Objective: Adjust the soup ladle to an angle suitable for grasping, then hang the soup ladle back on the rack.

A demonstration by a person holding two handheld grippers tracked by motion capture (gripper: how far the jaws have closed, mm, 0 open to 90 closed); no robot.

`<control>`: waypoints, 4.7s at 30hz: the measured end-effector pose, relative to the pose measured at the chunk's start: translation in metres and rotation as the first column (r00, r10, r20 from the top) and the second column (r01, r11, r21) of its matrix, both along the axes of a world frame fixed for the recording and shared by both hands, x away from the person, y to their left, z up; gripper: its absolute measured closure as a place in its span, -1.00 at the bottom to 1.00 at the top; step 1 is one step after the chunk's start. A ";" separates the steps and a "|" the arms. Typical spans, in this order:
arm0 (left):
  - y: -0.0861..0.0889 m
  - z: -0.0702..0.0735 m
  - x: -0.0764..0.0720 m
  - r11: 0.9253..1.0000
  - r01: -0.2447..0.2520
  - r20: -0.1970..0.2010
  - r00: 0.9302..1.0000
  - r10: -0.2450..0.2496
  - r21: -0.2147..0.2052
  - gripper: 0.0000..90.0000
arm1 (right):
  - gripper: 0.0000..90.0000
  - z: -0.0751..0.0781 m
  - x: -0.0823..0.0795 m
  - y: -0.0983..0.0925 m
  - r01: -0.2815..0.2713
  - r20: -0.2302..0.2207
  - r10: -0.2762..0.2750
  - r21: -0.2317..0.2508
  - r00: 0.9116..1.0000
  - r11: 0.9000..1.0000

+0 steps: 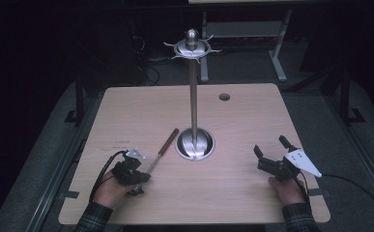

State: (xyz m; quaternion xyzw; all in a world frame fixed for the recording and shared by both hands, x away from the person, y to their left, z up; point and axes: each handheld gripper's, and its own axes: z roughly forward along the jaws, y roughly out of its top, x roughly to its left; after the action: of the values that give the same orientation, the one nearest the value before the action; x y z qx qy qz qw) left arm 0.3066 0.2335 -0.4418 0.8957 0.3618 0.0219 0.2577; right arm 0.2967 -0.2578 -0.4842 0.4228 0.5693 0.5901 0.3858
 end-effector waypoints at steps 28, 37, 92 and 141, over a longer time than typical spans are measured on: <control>0.035 0.002 0.018 0.990 -0.105 0.089 0.991 0.097 0.094 1.00 | -1.00 0.000 0.000 0.000 -0.001 0.000 0.001 -0.001 1.000 1.000; 0.035 0.007 0.020 0.993 -0.072 0.078 0.995 0.065 0.098 1.00 | -1.00 0.000 0.000 0.000 -0.001 -0.001 0.001 0.002 1.000 1.000; -0.034 0.019 0.121 0.982 0.024 0.004 1.000 -0.026 0.185 0.28 | -1.00 0.000 0.000 0.000 0.002 0.000 -0.002 -0.002 1.000 1.000; -0.032 0.024 0.113 0.992 0.014 0.021 1.000 -0.017 0.125 0.65 | -1.00 0.000 0.000 0.000 0.000 0.001 0.000 -0.001 1.000 1.000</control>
State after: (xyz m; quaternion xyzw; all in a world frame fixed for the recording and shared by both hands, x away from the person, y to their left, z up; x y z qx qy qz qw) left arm 0.4195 0.2014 -0.4179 0.9125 0.3500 0.0525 0.2053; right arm 0.2966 -0.2579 -0.4842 0.4222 0.5694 0.5902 0.3862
